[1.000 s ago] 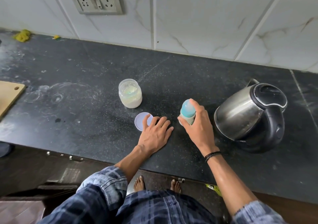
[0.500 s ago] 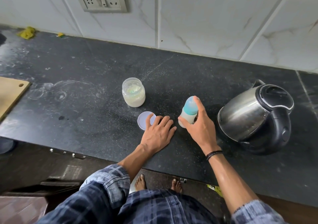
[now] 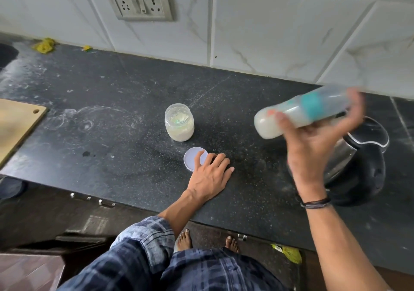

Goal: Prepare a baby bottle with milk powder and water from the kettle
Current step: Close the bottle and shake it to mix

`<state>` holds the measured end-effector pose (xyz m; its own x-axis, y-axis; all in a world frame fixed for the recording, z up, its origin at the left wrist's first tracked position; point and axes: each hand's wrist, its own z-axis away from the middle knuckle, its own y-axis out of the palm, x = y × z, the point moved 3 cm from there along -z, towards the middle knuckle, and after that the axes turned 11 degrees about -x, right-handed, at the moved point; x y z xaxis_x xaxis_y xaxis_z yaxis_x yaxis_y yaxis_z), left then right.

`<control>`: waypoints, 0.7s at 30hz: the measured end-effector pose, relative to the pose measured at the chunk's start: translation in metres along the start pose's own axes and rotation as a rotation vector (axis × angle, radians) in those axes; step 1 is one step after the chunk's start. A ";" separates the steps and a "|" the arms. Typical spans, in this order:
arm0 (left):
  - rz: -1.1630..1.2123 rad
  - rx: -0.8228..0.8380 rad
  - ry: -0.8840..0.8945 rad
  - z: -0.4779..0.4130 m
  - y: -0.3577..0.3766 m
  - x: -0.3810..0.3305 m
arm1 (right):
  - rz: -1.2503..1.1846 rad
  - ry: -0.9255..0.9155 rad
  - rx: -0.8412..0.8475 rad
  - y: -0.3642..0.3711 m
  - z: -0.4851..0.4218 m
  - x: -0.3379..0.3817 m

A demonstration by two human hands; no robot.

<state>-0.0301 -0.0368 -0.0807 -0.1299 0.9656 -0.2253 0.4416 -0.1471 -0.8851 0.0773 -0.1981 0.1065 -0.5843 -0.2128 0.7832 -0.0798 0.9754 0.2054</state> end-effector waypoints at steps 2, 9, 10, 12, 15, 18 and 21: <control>0.000 0.015 -0.001 0.001 0.000 0.000 | -0.014 -0.046 -0.031 0.002 -0.005 0.000; -0.015 0.042 -0.012 0.000 0.000 0.000 | -0.013 0.056 -0.072 0.005 0.004 -0.002; -0.015 0.047 -0.008 0.001 -0.001 0.000 | 0.014 0.062 -0.067 0.006 0.004 -0.004; 0.000 0.059 -0.011 0.002 0.001 0.001 | 0.133 0.179 0.046 0.010 0.015 -0.010; 0.014 0.065 -0.014 -0.001 0.001 0.001 | 0.061 0.170 0.029 0.005 0.017 -0.004; 0.001 0.050 -0.013 0.000 0.001 0.001 | 0.027 0.074 -0.072 0.004 0.006 -0.006; 0.007 0.054 -0.007 -0.001 0.000 0.000 | 0.167 0.224 0.084 0.007 0.012 -0.013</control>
<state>-0.0296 -0.0366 -0.0800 -0.1331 0.9629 -0.2346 0.3936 -0.1659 -0.9042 0.0752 -0.1881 0.0908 -0.4025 -0.0474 0.9142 -0.0694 0.9974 0.0211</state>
